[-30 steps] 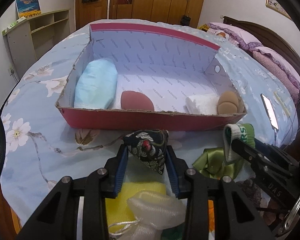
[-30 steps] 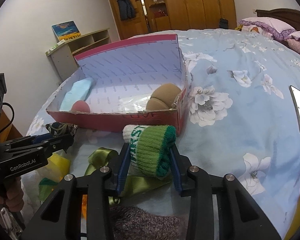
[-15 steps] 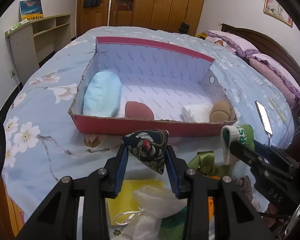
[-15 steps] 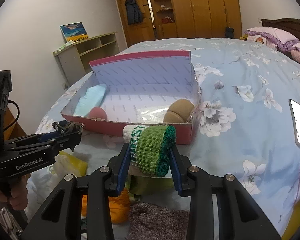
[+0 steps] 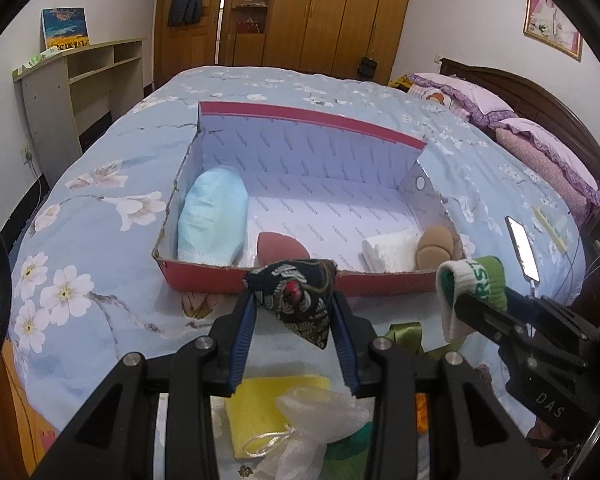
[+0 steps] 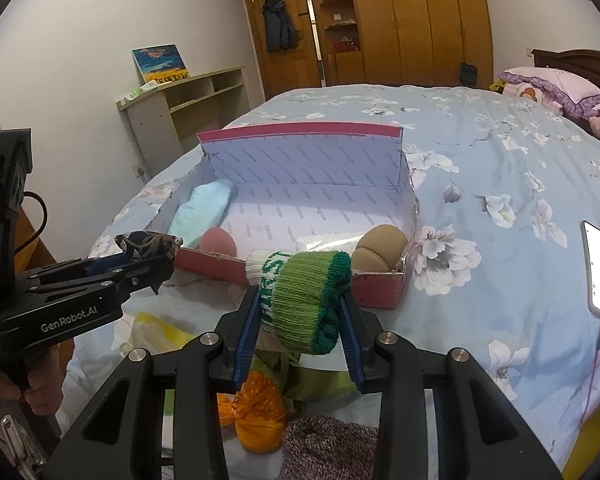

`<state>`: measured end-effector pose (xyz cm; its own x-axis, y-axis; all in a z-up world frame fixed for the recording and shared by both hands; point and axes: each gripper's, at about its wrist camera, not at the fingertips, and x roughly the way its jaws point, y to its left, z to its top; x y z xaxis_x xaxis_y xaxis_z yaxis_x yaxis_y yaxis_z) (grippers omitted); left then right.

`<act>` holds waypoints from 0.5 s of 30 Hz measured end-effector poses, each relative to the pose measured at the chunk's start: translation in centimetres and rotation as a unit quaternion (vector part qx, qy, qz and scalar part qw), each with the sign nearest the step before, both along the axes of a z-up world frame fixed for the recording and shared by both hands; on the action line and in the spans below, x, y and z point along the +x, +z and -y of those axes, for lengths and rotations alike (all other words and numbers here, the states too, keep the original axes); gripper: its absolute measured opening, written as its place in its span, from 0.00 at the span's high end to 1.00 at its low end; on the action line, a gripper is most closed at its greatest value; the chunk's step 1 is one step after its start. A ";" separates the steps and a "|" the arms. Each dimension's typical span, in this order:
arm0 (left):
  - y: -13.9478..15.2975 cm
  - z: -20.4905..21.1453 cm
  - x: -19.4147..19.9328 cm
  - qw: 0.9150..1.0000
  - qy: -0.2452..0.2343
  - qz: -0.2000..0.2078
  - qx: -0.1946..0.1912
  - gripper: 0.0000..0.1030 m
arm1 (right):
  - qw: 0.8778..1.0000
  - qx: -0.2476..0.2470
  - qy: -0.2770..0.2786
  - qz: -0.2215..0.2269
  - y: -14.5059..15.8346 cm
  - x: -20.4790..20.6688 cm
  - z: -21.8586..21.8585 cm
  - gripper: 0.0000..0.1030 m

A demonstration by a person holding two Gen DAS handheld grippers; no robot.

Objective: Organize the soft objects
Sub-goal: 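Carry the pouch and the FIRST sock over the box with both tools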

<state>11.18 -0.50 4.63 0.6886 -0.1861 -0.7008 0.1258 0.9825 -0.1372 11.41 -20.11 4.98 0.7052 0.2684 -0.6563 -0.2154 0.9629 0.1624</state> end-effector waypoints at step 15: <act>1.3 0.6 2.2 1.000 -0.011 0.010 0.010 0.62 | 1.000 -0.006 0.005 0.004 1.1 1.7 -0.3 0.63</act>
